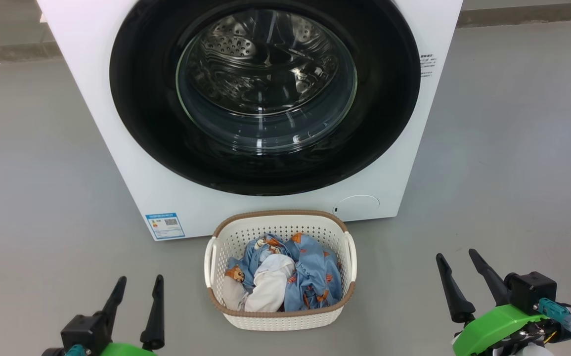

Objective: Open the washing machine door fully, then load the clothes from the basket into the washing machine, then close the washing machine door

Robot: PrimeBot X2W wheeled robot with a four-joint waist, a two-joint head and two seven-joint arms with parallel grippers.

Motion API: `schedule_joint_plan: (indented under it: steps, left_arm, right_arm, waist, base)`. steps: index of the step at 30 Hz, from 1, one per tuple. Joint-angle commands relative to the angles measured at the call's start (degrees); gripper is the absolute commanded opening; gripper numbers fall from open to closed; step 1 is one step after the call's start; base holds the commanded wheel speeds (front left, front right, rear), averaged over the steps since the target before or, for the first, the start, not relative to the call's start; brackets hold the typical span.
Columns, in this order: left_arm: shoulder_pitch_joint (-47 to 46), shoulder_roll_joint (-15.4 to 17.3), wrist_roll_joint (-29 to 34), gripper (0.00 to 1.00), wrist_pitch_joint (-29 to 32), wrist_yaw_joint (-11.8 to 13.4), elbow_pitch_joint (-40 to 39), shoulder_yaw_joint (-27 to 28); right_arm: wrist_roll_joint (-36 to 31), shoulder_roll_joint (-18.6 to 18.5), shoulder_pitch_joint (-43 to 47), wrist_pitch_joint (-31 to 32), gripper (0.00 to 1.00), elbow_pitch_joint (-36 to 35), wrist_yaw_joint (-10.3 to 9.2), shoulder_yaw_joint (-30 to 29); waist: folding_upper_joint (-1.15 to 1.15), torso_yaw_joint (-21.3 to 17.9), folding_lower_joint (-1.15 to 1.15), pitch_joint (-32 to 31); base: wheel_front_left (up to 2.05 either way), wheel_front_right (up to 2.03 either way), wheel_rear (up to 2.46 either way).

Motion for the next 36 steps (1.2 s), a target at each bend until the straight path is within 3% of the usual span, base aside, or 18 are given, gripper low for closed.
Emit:
schedule_joint_plan:
  steps: [1,36]
  left_arm:
    - [-2.93,1.16,0.52,1.00,-0.70,0.08,-0.51,1.75]
    - [-3.62,0.90,1.28,1.00,-0.70,1.33,0.84,1.79]
  right_arm:
    - [-0.84,-0.47,-1.97,-0.69,1.00,-1.11,0.09,1.13]
    - [-0.67,-0.33,-1.75,-0.69,1.00,-1.31,0.09,0.43]
  waist:
    - [0.00,0.00,0.00,-0.03]
    - [0.00,-0.12,0.00,0.24]
  base:
    - [0.00,0.00,0.00]
    - [0.10,0.10,-0.19]
